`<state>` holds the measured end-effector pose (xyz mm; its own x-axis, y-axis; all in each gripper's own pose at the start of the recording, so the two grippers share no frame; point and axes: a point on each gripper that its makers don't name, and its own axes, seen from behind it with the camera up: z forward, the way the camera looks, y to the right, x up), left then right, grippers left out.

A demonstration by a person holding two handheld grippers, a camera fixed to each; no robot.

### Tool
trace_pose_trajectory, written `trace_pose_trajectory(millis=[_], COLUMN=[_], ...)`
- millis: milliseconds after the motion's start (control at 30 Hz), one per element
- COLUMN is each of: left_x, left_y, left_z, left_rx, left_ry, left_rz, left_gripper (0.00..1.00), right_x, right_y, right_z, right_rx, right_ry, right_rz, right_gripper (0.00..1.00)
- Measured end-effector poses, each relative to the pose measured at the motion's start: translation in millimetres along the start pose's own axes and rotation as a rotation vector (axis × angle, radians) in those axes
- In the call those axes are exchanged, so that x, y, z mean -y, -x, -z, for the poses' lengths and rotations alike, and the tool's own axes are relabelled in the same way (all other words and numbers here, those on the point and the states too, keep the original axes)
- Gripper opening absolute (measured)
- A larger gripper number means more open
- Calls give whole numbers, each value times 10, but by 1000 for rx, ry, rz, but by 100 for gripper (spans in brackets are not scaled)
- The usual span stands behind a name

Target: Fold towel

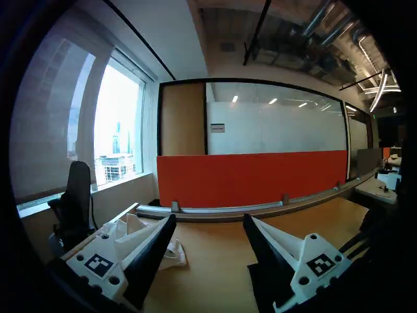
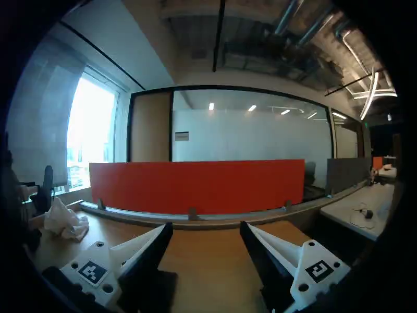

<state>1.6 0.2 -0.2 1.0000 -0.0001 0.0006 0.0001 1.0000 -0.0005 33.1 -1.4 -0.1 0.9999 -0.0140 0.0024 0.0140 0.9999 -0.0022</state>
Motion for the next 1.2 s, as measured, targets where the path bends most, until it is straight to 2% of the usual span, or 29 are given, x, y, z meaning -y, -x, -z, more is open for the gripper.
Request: trace_pose_trajectory(millis=[267, 467, 600, 867, 1200], left_x=[-84, -191, -293, -503, -647], left_y=[-94, -86, -62, 12, 213], left_z=[9, 6, 19, 72, 156], left_rx=[22, 48, 80, 145, 220], left_ry=[15, 54, 100, 223, 323], left_rz=[-11, -18, -27, -44, -96], left_gripper=[95, 95, 95, 95, 95], right_x=[26, 84, 146, 336, 532], right_y=[-130, -135, -146, -91, 81], right_z=[17, 21, 32, 97, 199], right_rx=[17, 46, 71, 130, 208], right_ry=[-9, -41, -77, -194, -295], right_rz=[2, 35, 58, 101, 163], right_gripper=[100, 100, 100, 100, 100])
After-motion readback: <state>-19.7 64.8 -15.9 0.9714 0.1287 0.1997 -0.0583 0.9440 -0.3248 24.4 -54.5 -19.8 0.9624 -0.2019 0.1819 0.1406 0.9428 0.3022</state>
